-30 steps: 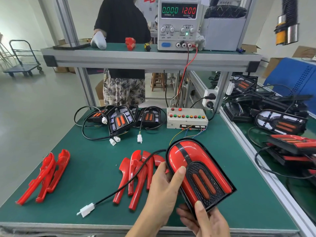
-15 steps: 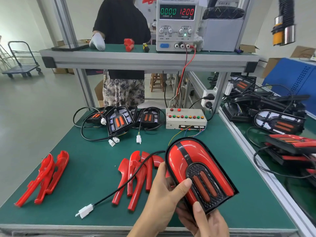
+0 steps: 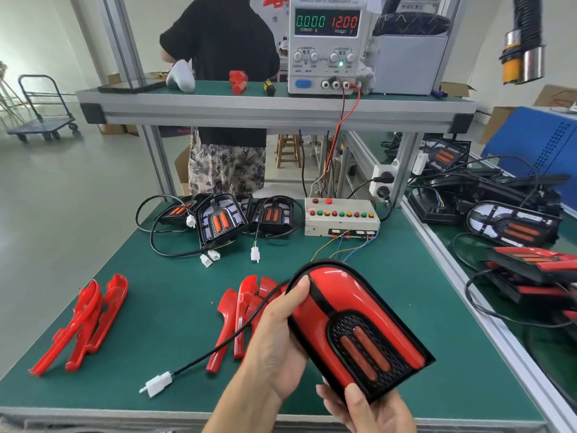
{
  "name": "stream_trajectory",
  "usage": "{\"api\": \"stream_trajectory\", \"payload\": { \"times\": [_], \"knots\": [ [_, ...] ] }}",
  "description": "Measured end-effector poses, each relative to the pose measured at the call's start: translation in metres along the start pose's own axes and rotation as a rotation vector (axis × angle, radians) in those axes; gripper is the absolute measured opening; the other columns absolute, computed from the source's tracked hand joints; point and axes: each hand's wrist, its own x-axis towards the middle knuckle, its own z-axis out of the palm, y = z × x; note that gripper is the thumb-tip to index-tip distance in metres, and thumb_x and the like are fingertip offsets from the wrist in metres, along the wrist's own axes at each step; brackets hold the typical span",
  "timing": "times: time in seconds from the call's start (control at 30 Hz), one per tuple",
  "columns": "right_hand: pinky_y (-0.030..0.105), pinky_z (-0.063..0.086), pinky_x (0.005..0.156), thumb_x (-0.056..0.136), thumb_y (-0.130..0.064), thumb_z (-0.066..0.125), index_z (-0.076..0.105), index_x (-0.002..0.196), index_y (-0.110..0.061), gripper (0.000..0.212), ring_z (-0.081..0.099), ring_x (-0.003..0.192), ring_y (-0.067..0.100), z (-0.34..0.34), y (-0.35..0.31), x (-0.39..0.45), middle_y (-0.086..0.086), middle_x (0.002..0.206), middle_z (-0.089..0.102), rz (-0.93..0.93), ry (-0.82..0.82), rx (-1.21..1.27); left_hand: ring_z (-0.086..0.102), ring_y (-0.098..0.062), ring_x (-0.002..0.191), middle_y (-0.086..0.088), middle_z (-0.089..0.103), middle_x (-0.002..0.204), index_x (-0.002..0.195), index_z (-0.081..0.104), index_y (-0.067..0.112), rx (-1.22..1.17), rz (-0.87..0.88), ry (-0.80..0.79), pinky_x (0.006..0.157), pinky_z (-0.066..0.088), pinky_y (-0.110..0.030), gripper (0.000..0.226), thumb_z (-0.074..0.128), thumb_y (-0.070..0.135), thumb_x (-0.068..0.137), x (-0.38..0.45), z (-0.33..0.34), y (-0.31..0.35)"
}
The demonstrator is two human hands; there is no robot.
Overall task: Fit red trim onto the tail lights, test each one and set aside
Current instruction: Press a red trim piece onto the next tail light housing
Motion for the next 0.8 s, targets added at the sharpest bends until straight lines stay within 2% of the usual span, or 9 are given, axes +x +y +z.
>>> {"api": "stream_trajectory", "payload": {
  "times": [0.1, 0.17, 0.23, 0.33, 0.43, 0.57, 0.7, 0.77, 0.8],
  "knots": [
    [0.03, 0.06, 0.054, 0.088, 0.015, 0.061, 0.054, 0.131, 0.001, 0.046, 0.075, 0.07, 0.045, -0.001, 0.002, 0.003, 0.029, 0.096, 0.075, 0.003, 0.022, -0.019, 0.075, -0.021, 0.098, -0.011, 0.077, 0.11, 0.096, 0.083, 0.015, -0.038, -0.009, 0.024, 0.089, 0.056, -0.037, 0.04, 0.074, 0.047, 0.073, 0.002, -0.002, -0.004],
    [0.03, 0.06, 0.055, 0.077, -0.001, 0.073, 0.055, 0.131, 0.0, 0.057, 0.075, 0.072, 0.045, -0.001, 0.003, 0.004, 0.027, 0.096, 0.076, 0.004, 0.034, -0.03, 0.075, -0.023, 0.1, -0.012, 0.076, 0.113, 0.098, 0.083, 0.014, -0.047, -0.006, 0.041, 0.092, 0.055, -0.04, 0.041, 0.075, 0.047, 0.074, 0.001, -0.002, -0.004],
    [0.031, 0.061, 0.055, 0.067, -0.01, 0.068, 0.055, 0.13, -0.001, 0.065, 0.075, 0.073, 0.045, -0.001, 0.004, 0.002, 0.027, 0.094, 0.076, 0.0, 0.036, -0.031, 0.075, -0.023, 0.098, -0.013, 0.077, 0.108, 0.096, 0.083, 0.013, -0.018, 0.02, 0.037, 0.087, 0.058, -0.037, 0.035, 0.081, 0.04, 0.072, 0.002, -0.002, -0.003],
    [0.032, 0.061, 0.056, 0.071, -0.014, 0.071, 0.055, 0.127, 0.002, 0.061, 0.075, 0.073, 0.045, -0.001, 0.008, 0.002, 0.029, 0.091, 0.075, 0.025, 0.041, -0.023, 0.077, -0.021, 0.09, -0.012, 0.079, 0.099, 0.09, 0.083, 0.012, 0.016, 0.051, 0.03, 0.076, 0.06, -0.032, 0.03, 0.081, 0.036, 0.072, 0.002, -0.003, 0.0],
    [0.032, 0.061, 0.057, 0.076, -0.012, 0.077, 0.055, 0.13, -0.003, 0.059, 0.075, 0.074, 0.046, 0.003, 0.005, 0.001, 0.029, 0.092, 0.075, 0.033, 0.04, 0.01, 0.077, -0.019, 0.083, -0.009, 0.079, 0.092, 0.083, 0.083, 0.014, -0.018, 0.068, 0.025, 0.07, 0.06, -0.029, 0.016, 0.08, 0.027, 0.073, 0.002, -0.005, 0.0],
    [0.032, 0.061, 0.055, 0.082, -0.001, 0.07, 0.054, 0.131, -0.008, 0.052, 0.074, 0.072, 0.045, 0.003, 0.006, 0.002, 0.031, 0.091, 0.074, 0.028, 0.029, 0.009, 0.077, -0.019, 0.077, -0.009, 0.079, 0.088, 0.076, 0.083, 0.015, -0.047, 0.076, 0.066, 0.065, 0.06, -0.028, 0.019, 0.072, 0.029, 0.075, 0.004, -0.006, 0.0],
    [0.032, 0.061, 0.052, 0.092, 0.015, 0.054, 0.062, 0.117, -0.003, 0.031, 0.074, 0.068, 0.044, 0.001, 0.002, 0.003, 0.03, 0.086, 0.075, 0.055, 0.019, -0.064, 0.077, -0.025, 0.089, -0.015, 0.078, 0.102, 0.089, 0.083, 0.009, -0.035, 0.028, 0.126, 0.072, 0.062, -0.033, 0.031, 0.073, 0.036, 0.077, 0.007, -0.003, -0.001],
    [0.033, 0.061, 0.053, 0.092, 0.003, 0.067, 0.065, 0.112, 0.001, 0.02, 0.075, 0.069, 0.044, 0.002, -0.004, 0.002, 0.027, 0.086, 0.076, 0.052, 0.043, -0.106, 0.075, -0.028, 0.098, -0.017, 0.076, 0.11, 0.103, 0.08, 0.005, -0.017, 0.014, 0.177, 0.08, 0.062, -0.037, 0.049, 0.074, 0.046, 0.077, 0.01, -0.001, -0.003],
    [0.035, 0.062, 0.054, 0.088, -0.013, 0.077, 0.067, 0.11, 0.002, 0.028, 0.075, 0.07, 0.044, 0.001, -0.006, 0.0, 0.025, 0.086, 0.076, 0.059, 0.072, -0.128, 0.075, -0.029, 0.1, -0.018, 0.076, 0.111, 0.107, 0.078, 0.003, -0.003, 0.017, 0.197, 0.082, 0.062, -0.037, 0.057, 0.074, 0.051, 0.075, 0.011, 0.0, -0.003]
  ]
}}
